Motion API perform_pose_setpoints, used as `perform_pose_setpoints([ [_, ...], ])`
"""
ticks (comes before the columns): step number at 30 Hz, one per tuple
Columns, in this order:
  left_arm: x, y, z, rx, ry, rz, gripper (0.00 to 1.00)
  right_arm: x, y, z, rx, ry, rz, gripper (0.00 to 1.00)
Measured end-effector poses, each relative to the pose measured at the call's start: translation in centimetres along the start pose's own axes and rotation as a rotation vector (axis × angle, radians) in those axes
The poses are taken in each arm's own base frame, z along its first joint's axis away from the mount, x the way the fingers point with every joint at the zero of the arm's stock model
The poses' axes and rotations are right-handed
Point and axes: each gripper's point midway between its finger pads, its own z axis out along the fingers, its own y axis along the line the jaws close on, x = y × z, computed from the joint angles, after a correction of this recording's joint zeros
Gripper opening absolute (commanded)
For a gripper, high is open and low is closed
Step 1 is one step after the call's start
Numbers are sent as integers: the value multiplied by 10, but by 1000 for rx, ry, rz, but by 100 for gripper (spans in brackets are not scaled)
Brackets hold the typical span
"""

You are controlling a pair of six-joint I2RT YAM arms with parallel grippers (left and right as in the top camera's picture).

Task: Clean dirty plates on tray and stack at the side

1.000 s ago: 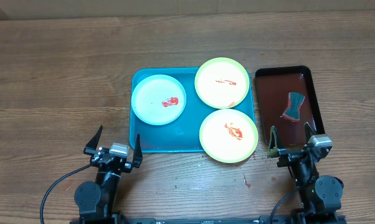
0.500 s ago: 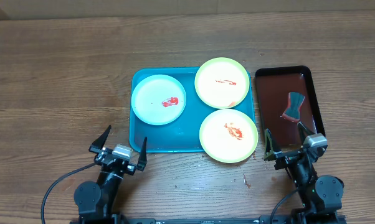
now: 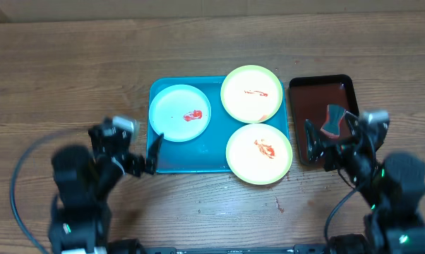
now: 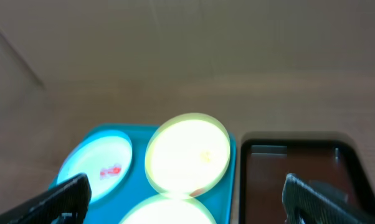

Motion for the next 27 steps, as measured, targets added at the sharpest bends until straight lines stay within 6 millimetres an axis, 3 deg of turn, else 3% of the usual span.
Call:
perform_pose_setpoints([
  [6, -3, 9, 22, 80, 309, -161, 100, -15, 1, 21, 23, 270, 76, 100],
  [10, -8, 15, 44, 132, 384, -215, 100, -23, 3, 43, -1, 346, 102, 100],
  [12, -7, 18, 58, 156, 399, -237, 100, -15, 4, 53, -22, 387, 119, 100],
  [18, 22, 23, 90, 190, 503, -354, 100, 13, 0, 77, -41, 511, 167, 100],
  [21, 35, 31, 103, 149, 547, -429, 92, 22, -3, 85, -42, 547, 182, 98],
  [23, 48, 43, 108, 56, 594, -516, 78, 28, -4, 90, -42, 567, 188, 94],
  [27, 76, 62, 116, -115, 684, -649, 64, 40, -8, 99, -40, 612, 207, 88],
])
